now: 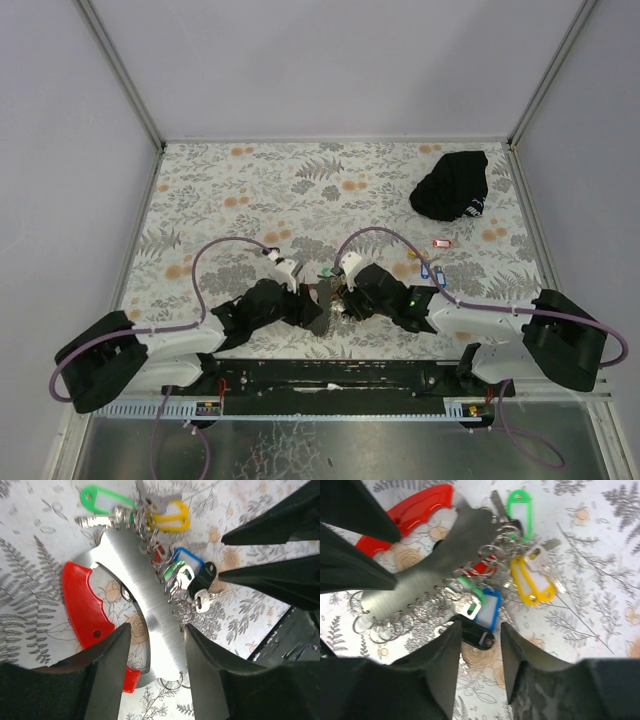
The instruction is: Put the keys on the keyring
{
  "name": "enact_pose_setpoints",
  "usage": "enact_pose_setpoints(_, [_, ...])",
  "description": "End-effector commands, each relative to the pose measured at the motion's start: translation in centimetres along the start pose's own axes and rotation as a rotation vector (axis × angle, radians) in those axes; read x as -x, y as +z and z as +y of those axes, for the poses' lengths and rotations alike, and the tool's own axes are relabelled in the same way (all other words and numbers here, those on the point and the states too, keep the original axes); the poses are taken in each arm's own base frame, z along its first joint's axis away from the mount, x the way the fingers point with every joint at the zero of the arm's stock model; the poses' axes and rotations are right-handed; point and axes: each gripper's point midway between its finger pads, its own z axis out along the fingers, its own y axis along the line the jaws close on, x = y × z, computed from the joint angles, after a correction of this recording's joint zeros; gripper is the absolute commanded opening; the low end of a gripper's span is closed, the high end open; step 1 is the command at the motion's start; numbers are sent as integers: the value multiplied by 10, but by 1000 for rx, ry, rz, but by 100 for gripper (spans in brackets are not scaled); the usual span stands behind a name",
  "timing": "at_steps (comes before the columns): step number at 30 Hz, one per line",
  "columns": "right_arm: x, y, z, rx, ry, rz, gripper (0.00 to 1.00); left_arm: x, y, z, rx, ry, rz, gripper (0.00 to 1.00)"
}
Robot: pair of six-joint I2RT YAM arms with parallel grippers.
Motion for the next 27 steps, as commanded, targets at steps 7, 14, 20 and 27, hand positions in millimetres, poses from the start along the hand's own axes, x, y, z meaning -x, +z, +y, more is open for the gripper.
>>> enact_pose_setpoints(7, [23, -58, -95, -323, 262, -233, 75, 88, -60, 29, 247, -12, -300, 78])
enact_pose_setpoints(14, [21, -133, -145, -613, 387, -434, 99, 139, -143, 41, 345, -191, -600, 100])
enact_pose_setpoints(20, [24, -191, -155, -664, 458, -576, 99, 166, -198, 27, 288, -295, -743, 100])
enact_pose_setpoints(27, [39, -249, -149, -595, 525, -745, 99, 195, -260, 9, 300, -231, -790, 100])
